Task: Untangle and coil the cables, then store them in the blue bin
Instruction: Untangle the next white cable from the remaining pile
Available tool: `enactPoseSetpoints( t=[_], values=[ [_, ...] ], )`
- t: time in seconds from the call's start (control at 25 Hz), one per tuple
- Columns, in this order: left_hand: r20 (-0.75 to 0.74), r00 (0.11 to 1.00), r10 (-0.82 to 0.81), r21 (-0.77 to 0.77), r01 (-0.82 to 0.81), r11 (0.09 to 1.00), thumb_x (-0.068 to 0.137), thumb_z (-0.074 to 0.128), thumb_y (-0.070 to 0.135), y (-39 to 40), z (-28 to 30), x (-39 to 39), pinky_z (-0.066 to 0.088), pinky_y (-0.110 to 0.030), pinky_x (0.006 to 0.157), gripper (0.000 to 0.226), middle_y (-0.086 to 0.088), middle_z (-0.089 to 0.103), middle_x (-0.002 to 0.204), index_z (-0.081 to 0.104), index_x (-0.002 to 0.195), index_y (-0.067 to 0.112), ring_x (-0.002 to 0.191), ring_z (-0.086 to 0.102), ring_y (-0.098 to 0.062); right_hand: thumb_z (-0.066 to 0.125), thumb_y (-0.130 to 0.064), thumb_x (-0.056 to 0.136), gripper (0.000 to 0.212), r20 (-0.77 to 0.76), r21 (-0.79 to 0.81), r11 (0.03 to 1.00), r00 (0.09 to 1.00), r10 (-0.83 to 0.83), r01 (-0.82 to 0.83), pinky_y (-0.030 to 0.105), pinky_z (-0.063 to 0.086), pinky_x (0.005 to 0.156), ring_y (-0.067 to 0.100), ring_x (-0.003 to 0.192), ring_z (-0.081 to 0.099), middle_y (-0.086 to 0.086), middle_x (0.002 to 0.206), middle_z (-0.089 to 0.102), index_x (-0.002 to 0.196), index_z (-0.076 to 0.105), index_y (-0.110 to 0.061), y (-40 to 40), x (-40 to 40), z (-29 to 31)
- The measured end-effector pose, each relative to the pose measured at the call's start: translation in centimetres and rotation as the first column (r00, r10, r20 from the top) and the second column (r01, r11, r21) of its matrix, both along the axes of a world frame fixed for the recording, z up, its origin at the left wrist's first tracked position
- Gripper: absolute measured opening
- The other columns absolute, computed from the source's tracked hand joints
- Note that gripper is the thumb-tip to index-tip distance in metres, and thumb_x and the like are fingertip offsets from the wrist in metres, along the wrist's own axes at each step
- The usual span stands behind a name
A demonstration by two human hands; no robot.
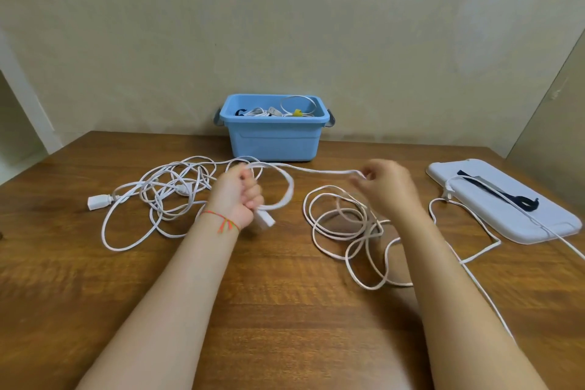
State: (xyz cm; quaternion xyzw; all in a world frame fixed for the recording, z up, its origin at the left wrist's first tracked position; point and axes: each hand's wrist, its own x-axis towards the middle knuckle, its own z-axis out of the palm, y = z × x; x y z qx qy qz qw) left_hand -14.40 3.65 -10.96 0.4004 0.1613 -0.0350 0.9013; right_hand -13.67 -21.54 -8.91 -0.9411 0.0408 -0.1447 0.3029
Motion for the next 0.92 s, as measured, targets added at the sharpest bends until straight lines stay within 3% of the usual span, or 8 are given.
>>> enactPoseSetpoints(
  t=[0.08,0.16,0.32,0.4,0.48,0.56,0.68,0.92],
  values=[
    [-0.030,0.988,0.149,-0.028,-0.150,0.988,0.105,0.037,0.024,1.4,-0.4,0.8,0.017,-0.016,0.031,0.040,0.006,0.027,0.040,0.035,0.065,0.020,0.028,0.023,-0.009,0.057,-0.019,0.093,0.010,0.073,0.050,0.962,0.959,-0.273,0.270,0.033,0.038,0.072,0.034,0.098,0.060,0.012,0.105,0.069,0.101,0.063,-0.017,-2.4,0.3,0.0],
    [-0.037,0.985,0.170,0.108,-0.165,0.980,0.103,0.040,0.027,0.9,-0.7,0.7,0.017,-0.017,0.033,0.036,0.006,0.028,0.043,0.039,0.068,0.020,0.030,0.023,-0.009,0.054,-0.015,0.093,0.029,0.044,-0.101,0.952,0.957,-0.285,0.288,0.039,0.039,0.087,0.036,0.112,0.056,0.016,0.120,0.063,0.122,0.056,-0.014,-2.1,0.3,-0.3],
    [0.035,0.956,-0.293,0.320,0.267,0.909,0.106,0.040,0.033,-3.0,0.0,-0.9,0.015,-0.020,0.036,0.037,0.007,0.026,0.044,0.044,0.073,0.017,0.032,0.021,-0.007,0.060,-0.016,0.090,0.056,0.164,-0.293,0.950,0.973,0.163,-0.110,0.043,0.027,0.116,0.029,0.136,0.038,0.012,0.146,0.043,0.143,0.044,-0.011,2.9,-0.4,-1.2],
    [0.043,0.852,-0.521,0.373,0.470,0.800,0.106,0.039,0.034,-3.5,0.4,-1.8,0.012,-0.023,0.040,0.040,0.006,0.024,0.044,0.044,0.071,0.017,0.033,0.020,-0.006,0.057,-0.005,0.089,0.050,0.241,-0.116,0.924,0.893,0.381,-0.363,0.037,0.037,0.110,0.021,0.128,0.049,0.007,0.140,0.053,0.138,0.052,-0.012,4.6,-1.0,-1.6],
    [0.040,0.821,-0.570,0.394,0.511,0.764,0.106,0.039,0.034,-3.1,0.6,-2.0,0.010,-0.024,0.044,0.040,0.006,0.022,0.045,0.044,0.070,0.017,0.034,0.019,-0.007,0.053,-0.006,0.094,0.036,0.182,0.106,0.867,0.867,0.465,-0.487,0.019,0.047,0.084,0.003,0.096,0.061,0.000,0.113,0.068,0.127,0.060,-0.020,5.4,-1.8,-1.5],
    [0.045,0.869,-0.493,0.330,0.453,0.828,0.105,0.041,0.033,-2.6,0.7,-1.8,0.011,-0.023,0.041,0.041,0.006,0.023,0.045,0.043,0.068,0.017,0.034,0.019,-0.007,0.053,-0.019,0.099,0.014,0.102,0.200,0.868,0.891,0.443,-0.454,0.013,0.040,0.061,-0.001,0.068,0.055,-0.007,0.083,0.066,0.105,0.065,-0.024,5.7,-2.1,-1.3],
    [0.028,0.972,-0.233,0.086,0.230,0.969,0.104,0.045,0.031,-1.2,0.4,-0.8,0.015,-0.020,0.034,0.042,0.008,0.024,0.045,0.042,0.064,0.019,0.033,0.020,-0.007,0.059,-0.037,0.097,0.026,0.068,0.117,0.926,0.933,0.354,-0.359,0.025,0.039,0.056,0.009,0.063,0.052,-0.004,0.068,0.061,0.077,0.064,-0.022,4.3,-1.5,-0.7],
    [-0.071,0.985,0.156,-0.258,-0.169,0.951,0.106,0.039,0.034,1.8,-0.6,0.4,0.019,-0.022,0.037,0.043,0.006,0.028,0.047,0.042,0.065,0.019,0.035,0.023,-0.009,0.057,-0.029,0.099,0.014,0.044,-0.026,0.998,0.997,0.058,-0.057,0.032,0.034,0.062,0.025,0.080,0.056,-0.005,0.073,0.055,0.090,0.061,-0.019,-0.9,0.5,-1.0]
  ],
)
